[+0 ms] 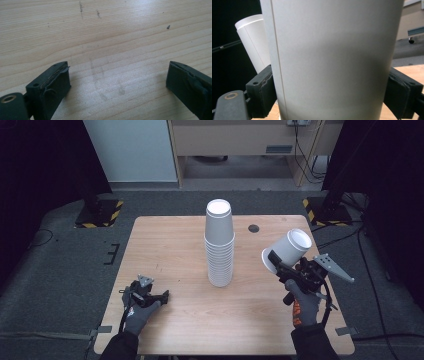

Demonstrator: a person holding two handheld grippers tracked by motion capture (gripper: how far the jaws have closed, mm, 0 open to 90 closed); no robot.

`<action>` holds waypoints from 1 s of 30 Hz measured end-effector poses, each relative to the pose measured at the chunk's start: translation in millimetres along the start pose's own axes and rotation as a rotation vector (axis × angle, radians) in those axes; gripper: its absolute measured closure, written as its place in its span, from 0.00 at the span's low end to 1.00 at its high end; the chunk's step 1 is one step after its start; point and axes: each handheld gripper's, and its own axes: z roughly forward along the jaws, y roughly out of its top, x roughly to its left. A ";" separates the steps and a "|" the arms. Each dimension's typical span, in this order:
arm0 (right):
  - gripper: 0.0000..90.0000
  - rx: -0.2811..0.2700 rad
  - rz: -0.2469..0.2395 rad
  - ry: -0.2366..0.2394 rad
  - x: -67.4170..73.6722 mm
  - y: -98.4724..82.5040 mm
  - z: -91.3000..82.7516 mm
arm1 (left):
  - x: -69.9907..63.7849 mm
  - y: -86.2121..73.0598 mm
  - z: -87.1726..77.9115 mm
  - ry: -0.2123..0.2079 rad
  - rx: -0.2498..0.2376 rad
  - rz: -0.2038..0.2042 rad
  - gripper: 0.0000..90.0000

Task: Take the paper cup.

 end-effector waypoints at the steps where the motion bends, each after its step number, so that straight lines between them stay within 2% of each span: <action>1: 0.14 -0.002 0.024 -0.004 -2.6 -4.6 -1.8 | -0.2 0.0 -0.2 0.000 -0.002 0.002 0.07; 8: 0.14 0.002 0.069 -0.024 -10.5 -19.3 -5.8 | -2.2 0.1 -1.1 -0.005 -0.021 0.016 0.14; 15: 0.14 -0.016 0.179 -0.051 -26.0 -35.0 -13.0 | -2.7 0.9 -2.7 -0.018 -0.048 0.022 0.15; 18: 0.14 -0.033 0.193 -0.067 -30.6 -37.7 -15.4 | -2.6 2.3 -5.5 -0.030 -0.071 0.015 0.15; 25: 0.14 -0.021 0.197 -0.076 -33.4 -47.2 -16.4 | -3.5 7.4 -15.3 -0.073 -0.150 -0.014 0.18; 30: 0.14 -0.024 0.255 -0.074 -35.1 -51.6 -19.3 | -9.2 11.8 -21.6 -0.108 -0.202 -0.007 0.20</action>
